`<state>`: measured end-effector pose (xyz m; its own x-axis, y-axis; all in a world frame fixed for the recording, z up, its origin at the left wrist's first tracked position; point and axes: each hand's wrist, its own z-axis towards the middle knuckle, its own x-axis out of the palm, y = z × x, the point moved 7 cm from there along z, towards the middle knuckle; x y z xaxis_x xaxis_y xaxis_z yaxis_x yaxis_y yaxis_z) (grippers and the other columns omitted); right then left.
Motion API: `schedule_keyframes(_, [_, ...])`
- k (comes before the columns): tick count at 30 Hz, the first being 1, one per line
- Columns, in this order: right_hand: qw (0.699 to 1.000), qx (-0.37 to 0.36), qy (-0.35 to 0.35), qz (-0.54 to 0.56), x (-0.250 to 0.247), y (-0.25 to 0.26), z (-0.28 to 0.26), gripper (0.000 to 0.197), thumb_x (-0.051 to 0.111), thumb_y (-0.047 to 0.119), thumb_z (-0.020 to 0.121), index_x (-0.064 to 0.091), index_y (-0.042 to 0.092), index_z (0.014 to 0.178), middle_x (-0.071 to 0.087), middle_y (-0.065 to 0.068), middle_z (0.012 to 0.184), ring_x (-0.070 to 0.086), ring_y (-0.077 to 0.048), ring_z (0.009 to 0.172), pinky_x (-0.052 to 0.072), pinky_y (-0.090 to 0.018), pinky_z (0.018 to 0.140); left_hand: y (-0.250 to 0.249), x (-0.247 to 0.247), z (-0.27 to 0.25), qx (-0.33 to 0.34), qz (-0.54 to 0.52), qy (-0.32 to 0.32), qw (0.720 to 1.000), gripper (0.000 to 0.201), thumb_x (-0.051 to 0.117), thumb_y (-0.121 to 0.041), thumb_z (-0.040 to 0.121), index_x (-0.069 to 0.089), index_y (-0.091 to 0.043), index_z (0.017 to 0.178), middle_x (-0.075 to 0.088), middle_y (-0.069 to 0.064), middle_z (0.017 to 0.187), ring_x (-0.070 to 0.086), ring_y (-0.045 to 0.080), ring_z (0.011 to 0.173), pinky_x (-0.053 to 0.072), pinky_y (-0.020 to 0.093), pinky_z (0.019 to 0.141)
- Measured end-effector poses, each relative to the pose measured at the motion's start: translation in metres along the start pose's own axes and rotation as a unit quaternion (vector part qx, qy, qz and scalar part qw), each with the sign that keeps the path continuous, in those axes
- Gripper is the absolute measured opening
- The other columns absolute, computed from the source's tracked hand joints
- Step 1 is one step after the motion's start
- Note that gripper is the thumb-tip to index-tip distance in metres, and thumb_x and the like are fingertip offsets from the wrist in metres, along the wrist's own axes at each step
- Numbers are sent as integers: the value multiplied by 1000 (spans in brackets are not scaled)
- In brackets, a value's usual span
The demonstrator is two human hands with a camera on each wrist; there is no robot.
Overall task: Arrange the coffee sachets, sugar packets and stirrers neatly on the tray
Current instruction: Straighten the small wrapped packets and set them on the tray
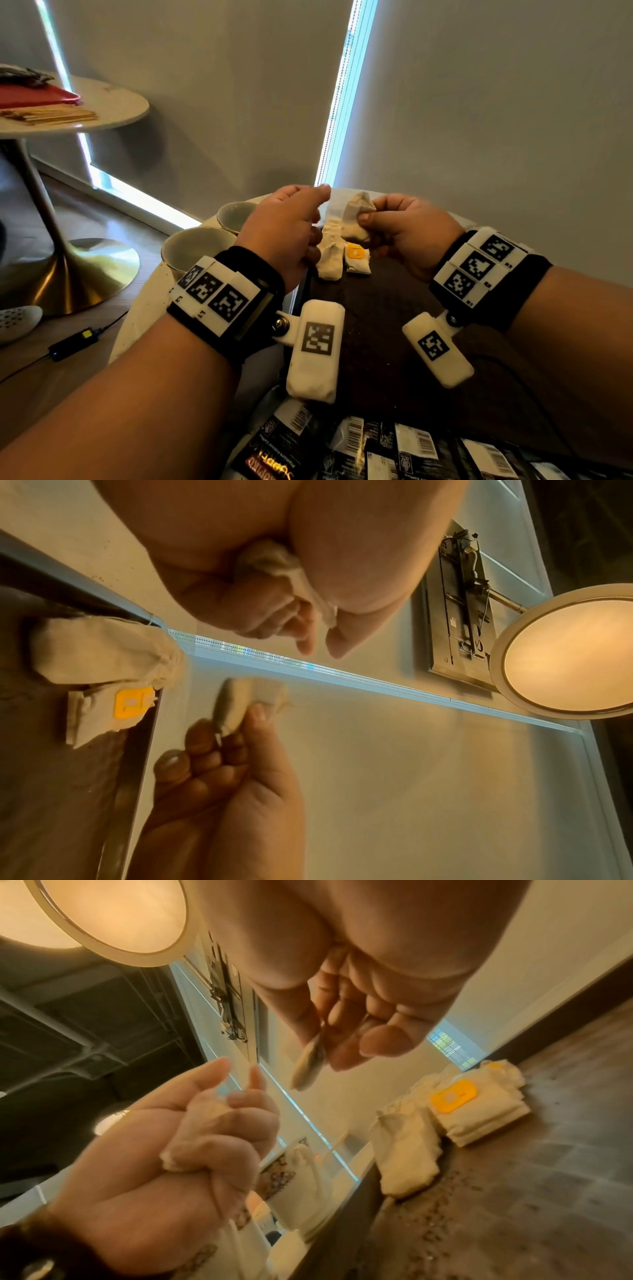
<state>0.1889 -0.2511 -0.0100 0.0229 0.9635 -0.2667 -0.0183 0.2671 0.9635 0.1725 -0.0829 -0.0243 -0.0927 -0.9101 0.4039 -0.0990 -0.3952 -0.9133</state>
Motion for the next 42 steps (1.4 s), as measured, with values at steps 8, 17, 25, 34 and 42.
schedule_keyframes(8, [977, 141, 53, -153, 13, -28, 0, 19, 65, 4, 90, 66, 2, 108, 72, -23, 97, 69, -19, 65, 52, -29, 56, -4, -3, 3, -3, -87, -7, 996, 22, 48, -32, 99, 52, -15, 85, 36, -6, 58, 34, 9, 47, 28, 21, 42])
schedule_keyframes(17, [967, 168, 80, -176, 34, -34, 2, 23, 66, 1, 88, 65, 0, 111, 72, -23, 107, 69, -24, 75, 56, -32, 62, -6, -5, -1, 5, -126, -8, 992, 17, 37, -20, 89, 52, -13, 87, 37, -1, 62, 36, 13, 48, 28, 20, 46])
schedule_keyframes(25, [966, 184, 59, -170, 36, -36, 6, 25, 65, -2, 88, 62, 4, 113, 68, -17, 91, 68, -22, 66, 59, -34, 64, -7, -4, -2, 0, -132, -9, 991, 15, 37, -20, 88, 51, -13, 89, 37, -1, 63, 37, 12, 47, 28, 20, 45])
schedule_keyframes(34, [961, 154, 44, -226, 25, -23, 8, 16, 67, 7, 91, 64, 7, 107, 69, -8, 82, 67, -13, 59, 55, -24, 52, -5, -5, -2, -4, -135, -10, 991, 16, 39, -21, 89, 52, -12, 91, 39, -1, 63, 39, 11, 48, 30, 21, 44])
schedule_keyframes(42, [976, 101, 110, -159, 33, -16, -6, 13, 64, 3, 91, 72, 11, 97, 76, -10, 95, 74, -23, 86, 57, -27, 64, -6, -4, -3, 0, -138, -11, 990, 17, 35, -20, 90, 50, -12, 91, 38, -1, 62, 39, 12, 47, 29, 20, 45])
